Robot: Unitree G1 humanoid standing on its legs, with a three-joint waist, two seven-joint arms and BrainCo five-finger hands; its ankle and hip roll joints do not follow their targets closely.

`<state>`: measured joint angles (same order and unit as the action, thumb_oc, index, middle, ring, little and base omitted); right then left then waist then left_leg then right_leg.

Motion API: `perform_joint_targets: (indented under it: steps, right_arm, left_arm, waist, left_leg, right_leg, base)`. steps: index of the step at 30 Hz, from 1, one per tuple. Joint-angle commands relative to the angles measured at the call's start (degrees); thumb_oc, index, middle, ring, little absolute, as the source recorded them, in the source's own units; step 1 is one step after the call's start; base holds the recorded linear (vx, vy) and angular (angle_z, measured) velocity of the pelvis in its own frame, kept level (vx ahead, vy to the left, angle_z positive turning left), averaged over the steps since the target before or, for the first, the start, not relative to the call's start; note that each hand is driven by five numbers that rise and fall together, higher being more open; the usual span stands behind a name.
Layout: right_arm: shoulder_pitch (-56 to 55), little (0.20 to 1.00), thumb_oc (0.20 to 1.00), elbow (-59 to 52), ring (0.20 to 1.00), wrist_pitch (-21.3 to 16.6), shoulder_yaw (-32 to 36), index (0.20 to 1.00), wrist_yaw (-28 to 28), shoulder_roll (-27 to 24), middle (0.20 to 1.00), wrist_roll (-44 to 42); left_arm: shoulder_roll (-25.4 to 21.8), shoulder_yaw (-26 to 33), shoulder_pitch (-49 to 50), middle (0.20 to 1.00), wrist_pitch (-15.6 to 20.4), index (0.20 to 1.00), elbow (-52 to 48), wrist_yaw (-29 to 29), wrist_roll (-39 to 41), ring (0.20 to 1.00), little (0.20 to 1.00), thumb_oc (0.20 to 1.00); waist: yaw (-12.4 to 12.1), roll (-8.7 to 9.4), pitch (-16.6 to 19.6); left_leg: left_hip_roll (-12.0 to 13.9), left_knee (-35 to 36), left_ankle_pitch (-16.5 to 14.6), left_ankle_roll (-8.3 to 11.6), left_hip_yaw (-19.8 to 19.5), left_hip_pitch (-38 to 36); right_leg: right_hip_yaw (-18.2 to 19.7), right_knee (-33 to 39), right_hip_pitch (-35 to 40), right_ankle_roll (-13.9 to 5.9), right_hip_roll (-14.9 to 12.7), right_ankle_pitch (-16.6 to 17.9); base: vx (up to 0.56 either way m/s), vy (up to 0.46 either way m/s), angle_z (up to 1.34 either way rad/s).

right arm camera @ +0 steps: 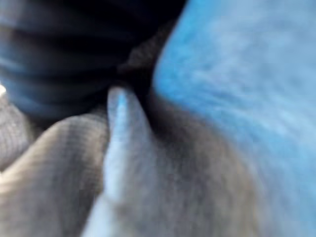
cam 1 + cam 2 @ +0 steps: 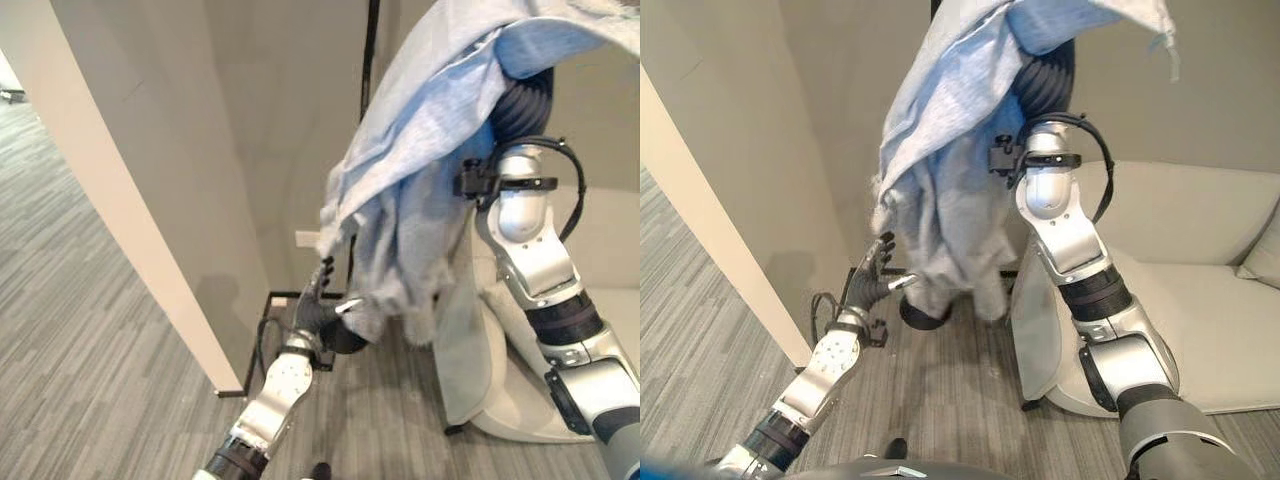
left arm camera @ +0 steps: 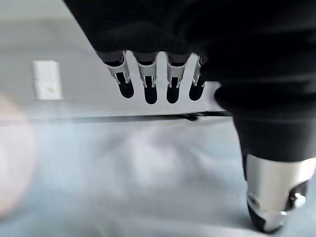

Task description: Hang the clothes on the sofa on the clothes rack.

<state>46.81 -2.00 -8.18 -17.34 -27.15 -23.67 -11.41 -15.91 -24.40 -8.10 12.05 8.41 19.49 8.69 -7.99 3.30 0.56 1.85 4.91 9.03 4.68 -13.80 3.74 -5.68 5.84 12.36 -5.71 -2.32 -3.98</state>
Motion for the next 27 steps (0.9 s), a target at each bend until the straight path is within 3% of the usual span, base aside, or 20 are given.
perform_joint_targets:
  steps: [1,12,13,14,21,27]
  right_arm:
    - [0.2,0.2,0.2,-3.2,0.2,-2.1,-0.8,0.2,0.3,1.1,0.2,-0.8]
    - [3.6,0.2,0.2,0.8,0.2,-1.3,-6.1,0.2,0.8,8.2,0.2,-3.1]
    - [4.4,0.2,0.2,1.7,0.2,-1.3,-6.7,0.2,0.9,9.1,0.2,-3.8]
    - [4.9,0.2,0.2,2.3,0.2,-1.5,-7.0,0.2,0.9,9.6,0.2,-4.4]
    - [5.1,0.2,0.2,2.0,0.2,-1.0,-6.9,0.2,0.5,9.7,0.2,-4.9]
    - [2.2,0.2,0.2,1.7,0.2,-1.1,-3.9,0.2,-1.1,7.6,0.2,-3.3]
  left_arm:
    - [1.4,-1.6,-4.6,1.0,3.9,1.0,2.6,2.9,0.1,1.0,1.0,1.0]
    - [7.6,-9.5,-10.8,1.0,4.8,1.0,6.1,-0.8,13.8,1.0,1.0,1.0]
    - [8.4,-11.6,-11.7,0.771,4.2,0.771,7.4,-1.8,15.1,0.771,0.771,0.771]
    - [8.7,-12.6,-12.0,0.2,3.7,0.2,8.3,-2.5,14.9,0.2,0.2,0.2]
    - [9.6,-13.7,-12.8,0.2,2.4,0.2,12.5,-2.3,15.0,0.2,0.2,0.2]
    - [7.3,-9.5,-10.4,0.2,2.7,0.2,10.6,-0.1,13.6,0.2,0.2,0.2]
  waist:
    - [0.3,-0.32,5.0]
    - [1.4,-1.2,5.6]
    - [1.8,-1.31,5.5]
    - [2.0,-1.36,5.6]
    - [2.6,-1.68,5.6]
    - [2.2,-1.77,5.5]
  left_leg:
    - [1.1,0.1,-4.0,0.81,1.2,0.2]
    - [1.1,0.1,-4.8,0.74,2.0,-0.4]
    - [1.1,0.1,-4.9,0.72,2.0,-0.5]
    - [1.0,0.1,-4.9,0.69,2.0,-0.5]
    - [1.1,0.1,-5.1,0.64,2.6,-0.6]
    - [1.0,0.1,-4.7,0.59,2.3,-0.4]
  right_leg:
    - [2.8,-0.8,-8.0,-0.46,0.2,1.8]
    - [3.5,-0.8,-8.0,-0.54,-0.2,1.9]
    - [3.8,-0.8,-8.1,-0.58,-0.3,2.1]
    - [3.8,-0.8,-8.1,-0.59,-0.3,2.1]
    - [4.4,-0.8,-8.3,-0.67,-0.4,2.4]
    - [4.4,-0.8,-8.6,-0.76,-0.3,2.8]
  base:
    - [-0.04,0.0,-0.05]
    - [-0.01,0.0,-0.02]
    - [-0.03,0.001,-0.08]
    - [-0.02,0.004,-0.07]
    - [0.0,0.007,-0.08]
    - [0.0,0.002,-0.03]
